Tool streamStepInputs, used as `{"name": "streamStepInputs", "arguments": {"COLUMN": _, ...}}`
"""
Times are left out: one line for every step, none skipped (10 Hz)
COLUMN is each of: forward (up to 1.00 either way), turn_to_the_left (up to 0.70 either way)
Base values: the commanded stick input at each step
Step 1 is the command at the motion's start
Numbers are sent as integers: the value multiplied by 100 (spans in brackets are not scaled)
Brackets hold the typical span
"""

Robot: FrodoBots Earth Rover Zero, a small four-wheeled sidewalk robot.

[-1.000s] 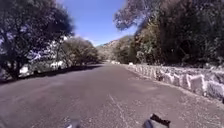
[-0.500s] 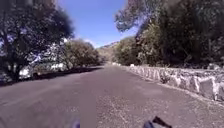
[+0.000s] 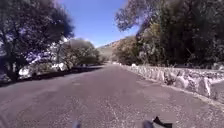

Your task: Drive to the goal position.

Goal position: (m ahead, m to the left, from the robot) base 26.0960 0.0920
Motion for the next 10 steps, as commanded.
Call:
{"name": "streamStepInputs", "arguments": {"forward": 50, "turn_to_the_left": 0}}
{"name": "streamStepInputs", "arguments": {"forward": 50, "turn_to_the_left": 0}}
{"name": "streamStepInputs", "arguments": {"forward": 50, "turn_to_the_left": 0}}
{"name": "streamStepInputs", "arguments": {"forward": 50, "turn_to_the_left": 0}}
{"name": "streamStepInputs", "arguments": {"forward": 50, "turn_to_the_left": 0}}
{"name": "streamStepInputs", "arguments": {"forward": 50, "turn_to_the_left": 0}}
{"name": "streamStepInputs", "arguments": {"forward": 50, "turn_to_the_left": 0}}
{"name": "streamStepInputs", "arguments": {"forward": 50, "turn_to_the_left": 0}}
{"name": "streamStepInputs", "arguments": {"forward": 50, "turn_to_the_left": 0}}
{"name": "streamStepInputs", "arguments": {"forward": 50, "turn_to_the_left": 0}}
